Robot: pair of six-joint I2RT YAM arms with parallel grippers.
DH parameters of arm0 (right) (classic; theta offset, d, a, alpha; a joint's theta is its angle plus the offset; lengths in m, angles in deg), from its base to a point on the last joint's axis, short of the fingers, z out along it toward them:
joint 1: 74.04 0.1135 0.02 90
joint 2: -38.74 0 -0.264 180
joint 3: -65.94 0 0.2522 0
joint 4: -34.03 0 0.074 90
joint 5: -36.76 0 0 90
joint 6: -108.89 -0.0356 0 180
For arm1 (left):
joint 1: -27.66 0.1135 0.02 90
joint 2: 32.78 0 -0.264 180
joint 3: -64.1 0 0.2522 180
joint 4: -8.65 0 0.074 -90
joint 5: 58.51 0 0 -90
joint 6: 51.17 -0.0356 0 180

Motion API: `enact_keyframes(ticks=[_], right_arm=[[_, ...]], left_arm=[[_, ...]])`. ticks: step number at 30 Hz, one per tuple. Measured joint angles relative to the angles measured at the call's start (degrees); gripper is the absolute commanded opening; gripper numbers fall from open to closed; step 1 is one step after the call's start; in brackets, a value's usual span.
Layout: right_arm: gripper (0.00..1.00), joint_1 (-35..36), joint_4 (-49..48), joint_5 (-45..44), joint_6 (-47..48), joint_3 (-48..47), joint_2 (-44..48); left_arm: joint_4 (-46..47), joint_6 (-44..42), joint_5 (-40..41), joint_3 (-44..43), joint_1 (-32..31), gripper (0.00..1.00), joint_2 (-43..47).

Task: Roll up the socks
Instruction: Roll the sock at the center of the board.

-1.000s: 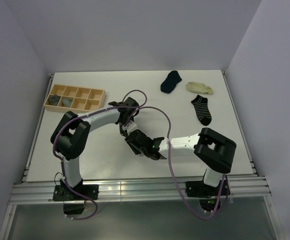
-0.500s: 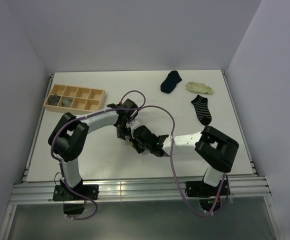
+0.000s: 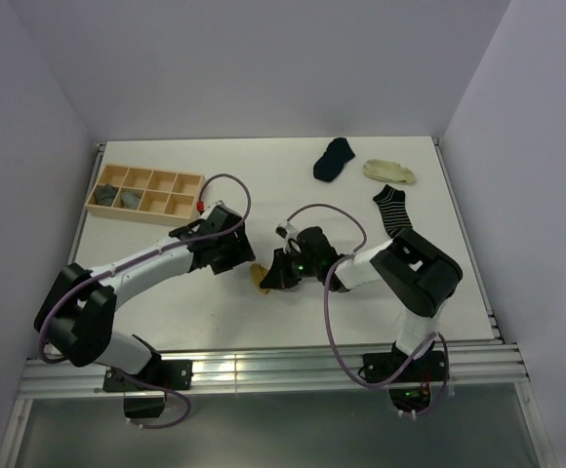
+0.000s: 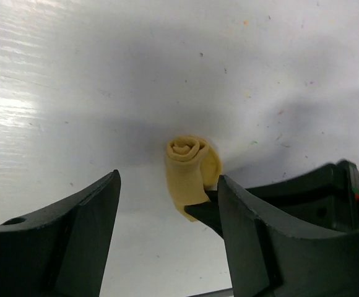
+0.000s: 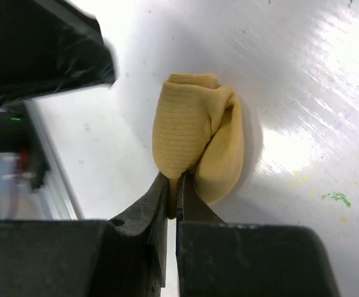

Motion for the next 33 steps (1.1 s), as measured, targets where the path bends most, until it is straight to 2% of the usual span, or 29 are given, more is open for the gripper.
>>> enact_keyframes(ticks=[6,10,18,21,24,29,31,33], right_arm=[[0.0,-3.87,-11.19,9.88,-8.28,2.38,-5.38],[0.0,-6.03,-18.1,14.67,-13.33,4.37,-8.33],[0.0,-8.39,-23.65,18.49,-18.84,5.16,-11.56],[0.0,-8.7,-23.78,18.84,-19.54,5.14,-11.85],[0.0,-8.74,-23.58,18.82,-19.65,5.14,-11.82],[0.05,-8.72,-19.54,17.09,-17.66,5.05,-9.62],[0.12,-8.68,-15.8,15.13,-15.8,5.07,-7.1],[0.18,-8.55,-11.72,12.39,-13.68,5.07,-4.17]], left_arm=[[8.24,3.69,-4.61,7.72,0.02,0.64,1.86],[10.97,4.37,-7.1,9.07,0.02,0.64,0.98],[14.25,5.03,-9.16,9.07,-0.39,0.6,-1.49],[14.25,5.27,-9.51,9.07,-0.74,0.55,-2.47],[14.1,5.46,-9.62,9.05,-1.07,0.49,-3.98],[12.72,5.27,-9.88,6.19,-1.22,0.25,-6.93],[11.61,5.09,-9.92,4.35,-1.33,0.13,-8.09],[10.51,4.72,-9.86,2.75,-1.4,0.07,-9.22]])
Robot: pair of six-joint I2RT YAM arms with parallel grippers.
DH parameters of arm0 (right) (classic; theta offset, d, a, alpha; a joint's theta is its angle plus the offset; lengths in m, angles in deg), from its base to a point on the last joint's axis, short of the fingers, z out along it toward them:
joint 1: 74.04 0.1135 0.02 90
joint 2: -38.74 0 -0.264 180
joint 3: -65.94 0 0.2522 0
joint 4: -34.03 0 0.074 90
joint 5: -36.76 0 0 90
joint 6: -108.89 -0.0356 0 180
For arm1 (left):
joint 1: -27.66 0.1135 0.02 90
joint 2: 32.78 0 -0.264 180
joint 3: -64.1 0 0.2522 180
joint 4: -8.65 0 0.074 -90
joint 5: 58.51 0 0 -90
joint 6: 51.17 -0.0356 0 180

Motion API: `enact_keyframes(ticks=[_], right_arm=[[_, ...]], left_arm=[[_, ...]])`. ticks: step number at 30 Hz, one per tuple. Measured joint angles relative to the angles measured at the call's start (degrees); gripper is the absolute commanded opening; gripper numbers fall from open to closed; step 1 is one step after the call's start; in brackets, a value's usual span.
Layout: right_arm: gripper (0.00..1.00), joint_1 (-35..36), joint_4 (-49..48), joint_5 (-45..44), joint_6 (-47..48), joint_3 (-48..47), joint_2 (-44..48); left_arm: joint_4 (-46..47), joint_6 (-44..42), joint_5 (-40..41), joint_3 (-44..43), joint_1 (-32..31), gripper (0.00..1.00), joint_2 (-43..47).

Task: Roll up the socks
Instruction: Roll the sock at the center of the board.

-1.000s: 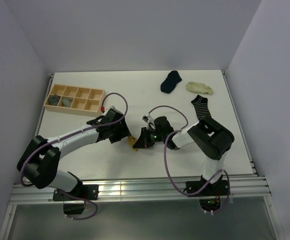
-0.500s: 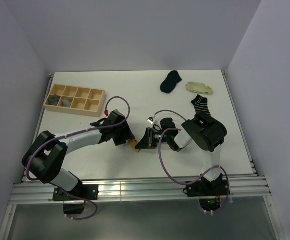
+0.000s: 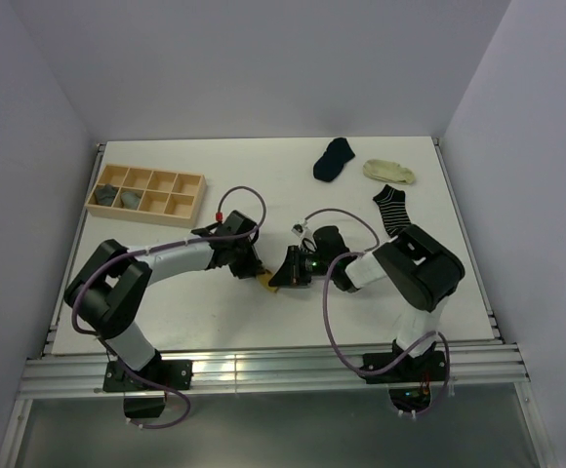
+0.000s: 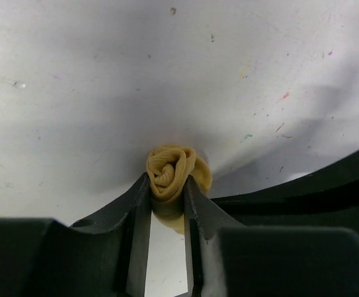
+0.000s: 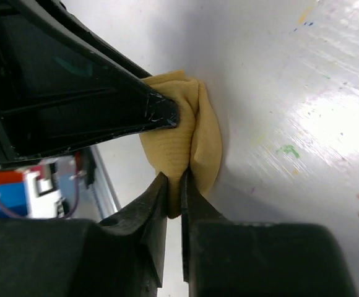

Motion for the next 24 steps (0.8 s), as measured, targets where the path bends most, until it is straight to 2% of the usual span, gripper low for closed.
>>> enact_keyframes(ticks=[1,4,9,12,19,24], right_arm=[[0.25,0.22,1.86,-1.57,1.11,0.0,1.4],[0.34,2.19,8.87,-8.63,4.96,0.0,7.1],[0.41,9.14,20.0,-25.79,12.22,-0.55,18.62],[0.44,14.58,23.65,-35.34,15.98,-1.62,21.77],[0.48,22.88,28.72,-49.4,23.87,-5.09,21.49],[0.48,27.61,29.62,-54.69,27.43,-8.79,17.31]], left_arm=[[-0.63,-0.13,0.0,-0.79,-0.04,0.0,-0.52],[-2.95,-1.11,0.02,-3.34,-0.2,0.0,-2.19],[-6.88,-3.17,0.04,-6.62,-0.2,0.0,-4.17],[-8.81,-4.35,0.04,-8.26,-0.2,0.0,-5.14],[-11.76,-6.27,0.02,-10.82,-0.2,0.0,-6.67],[-12.76,-7.06,0.02,-11.61,-0.2,0.0,-7.1]])
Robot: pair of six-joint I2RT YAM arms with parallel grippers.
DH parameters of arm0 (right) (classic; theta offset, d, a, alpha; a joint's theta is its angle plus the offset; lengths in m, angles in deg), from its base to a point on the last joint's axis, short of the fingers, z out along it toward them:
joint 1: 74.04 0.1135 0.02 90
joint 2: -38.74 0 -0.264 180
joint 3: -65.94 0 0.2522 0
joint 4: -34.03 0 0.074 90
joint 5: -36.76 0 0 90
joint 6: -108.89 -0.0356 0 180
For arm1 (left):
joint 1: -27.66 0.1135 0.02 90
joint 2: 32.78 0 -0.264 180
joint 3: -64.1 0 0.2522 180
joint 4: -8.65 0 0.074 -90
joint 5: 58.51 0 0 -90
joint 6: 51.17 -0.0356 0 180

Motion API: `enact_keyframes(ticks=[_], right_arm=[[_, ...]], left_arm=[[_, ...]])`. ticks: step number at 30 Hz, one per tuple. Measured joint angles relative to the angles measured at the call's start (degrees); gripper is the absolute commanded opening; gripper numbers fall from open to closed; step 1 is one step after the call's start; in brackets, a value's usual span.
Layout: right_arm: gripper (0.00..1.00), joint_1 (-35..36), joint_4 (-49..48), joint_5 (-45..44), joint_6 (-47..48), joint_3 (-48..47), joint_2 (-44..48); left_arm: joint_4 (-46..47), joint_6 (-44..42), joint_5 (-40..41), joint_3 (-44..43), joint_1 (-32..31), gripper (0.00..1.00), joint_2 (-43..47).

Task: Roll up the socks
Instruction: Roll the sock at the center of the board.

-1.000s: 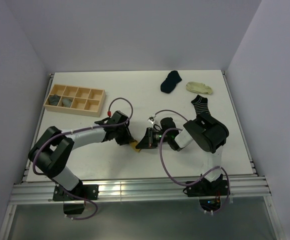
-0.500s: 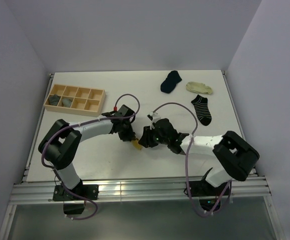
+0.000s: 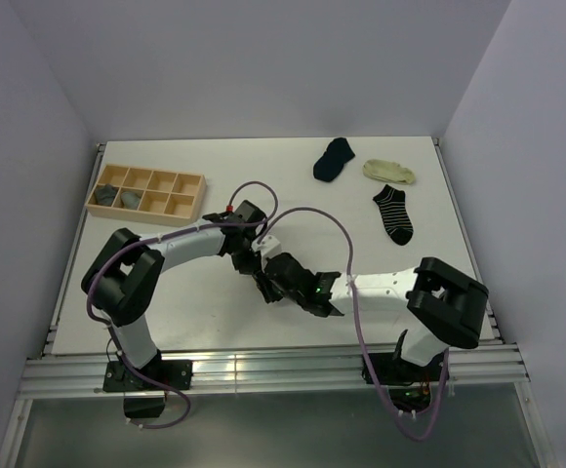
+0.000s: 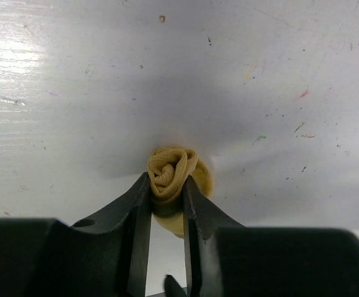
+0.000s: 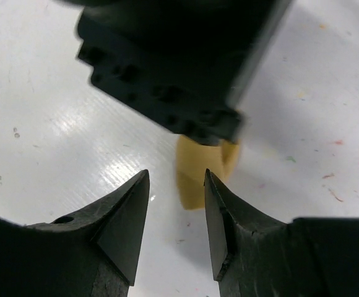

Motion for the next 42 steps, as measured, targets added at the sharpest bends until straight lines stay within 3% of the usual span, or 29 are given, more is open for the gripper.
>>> enact_keyframes(ticks=[10,42], right_arm=[[0.48,3.72,0.57,-4.55,2.25,-2.62,-6.88],[0.44,4.09,3.1,-10.58,-0.44,-1.33,-7.43]], left_arm=[[-0.46,-0.22,-0.02,-0.44,0.0,0.0,-0.33],[-0.66,-0.61,-0.02,-0.66,0.0,0.0,-0.46]])
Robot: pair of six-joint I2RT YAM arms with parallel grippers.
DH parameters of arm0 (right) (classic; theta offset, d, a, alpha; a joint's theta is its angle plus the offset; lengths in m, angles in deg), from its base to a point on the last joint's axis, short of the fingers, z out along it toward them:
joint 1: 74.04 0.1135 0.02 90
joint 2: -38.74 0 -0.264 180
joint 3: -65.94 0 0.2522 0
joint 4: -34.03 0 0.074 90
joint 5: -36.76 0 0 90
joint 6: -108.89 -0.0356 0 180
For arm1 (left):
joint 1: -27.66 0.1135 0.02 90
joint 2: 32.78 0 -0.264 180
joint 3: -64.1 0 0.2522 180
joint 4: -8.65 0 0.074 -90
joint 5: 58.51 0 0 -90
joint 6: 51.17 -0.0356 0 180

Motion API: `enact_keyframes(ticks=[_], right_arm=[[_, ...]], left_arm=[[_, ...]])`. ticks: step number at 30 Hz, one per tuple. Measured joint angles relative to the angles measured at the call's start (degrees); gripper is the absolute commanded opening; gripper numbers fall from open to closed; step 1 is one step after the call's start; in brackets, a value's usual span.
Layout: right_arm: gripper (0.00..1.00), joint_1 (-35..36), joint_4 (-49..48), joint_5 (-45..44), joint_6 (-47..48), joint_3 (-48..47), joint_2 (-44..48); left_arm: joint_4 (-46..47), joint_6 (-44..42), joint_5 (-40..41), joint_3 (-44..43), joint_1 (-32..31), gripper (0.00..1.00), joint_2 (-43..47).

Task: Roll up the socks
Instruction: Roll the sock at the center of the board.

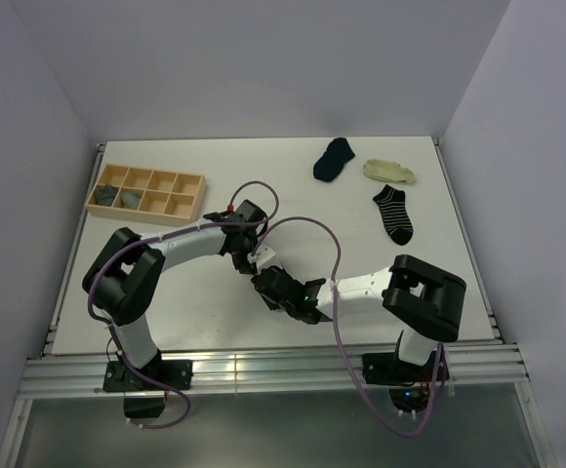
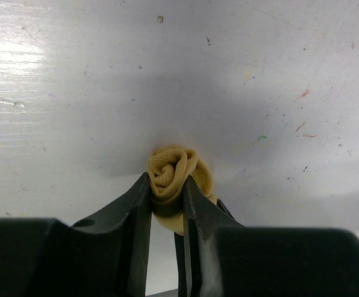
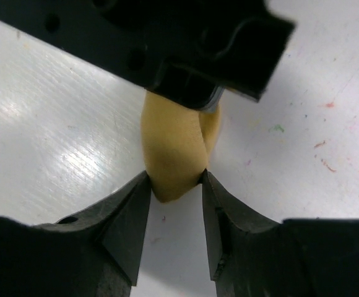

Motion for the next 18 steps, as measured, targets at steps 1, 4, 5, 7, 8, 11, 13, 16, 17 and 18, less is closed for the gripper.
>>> enact_keyframes(ticks=[1,4,5,7,8,11,13,16,17,18], right_arm=[[0.43,-0.02,-0.11,0.09,0.0,0.0,-0.59],[0.33,-0.07,-1.09,0.22,-0.04,-0.04,-1.11],[0.26,-0.07,-1.42,0.39,-0.13,-0.04,-1.27],[0.14,-0.04,-1.7,0.74,-0.22,0.02,-1.31],[0.11,-0.07,-1.75,0.94,-0.17,0.09,-1.31],[0.01,-0.26,-2.86,1.81,-0.63,0.79,-1.09],[0.0,-0.83,-3.63,2.93,-1.07,1.36,-0.76],[0.0,-2.16,-4.87,5.6,-2.05,1.99,-0.39],[0.0,-2.75,-5.44,6.71,-2.56,2.16,-0.39],[0.0,-3.21,-5.95,7.65,-2.91,2.32,-0.37]], left_arm=[[0.0,0.0,0.0,0.0,0.0,0.0,0.0],[0.0,-0.02,0.0,0.0,-0.02,0.0,0.0],[-0.02,-0.02,0.02,0.0,-0.02,0.01,0.0],[-0.04,-0.04,0.07,0.0,0.0,0.04,0.0],[-0.04,-0.07,0.11,0.0,0.0,0.09,0.0],[0.0,-0.28,0.33,0.0,0.0,0.23,0.02],[0.0,-0.35,0.55,0.0,0.0,0.32,0.09],[-0.09,-0.33,1.4,0.0,0.0,0.48,0.26],[-0.17,-0.2,1.77,0.0,0.0,0.56,0.28],[-0.33,0.0,2.25,0.04,0.0,0.58,0.44]])
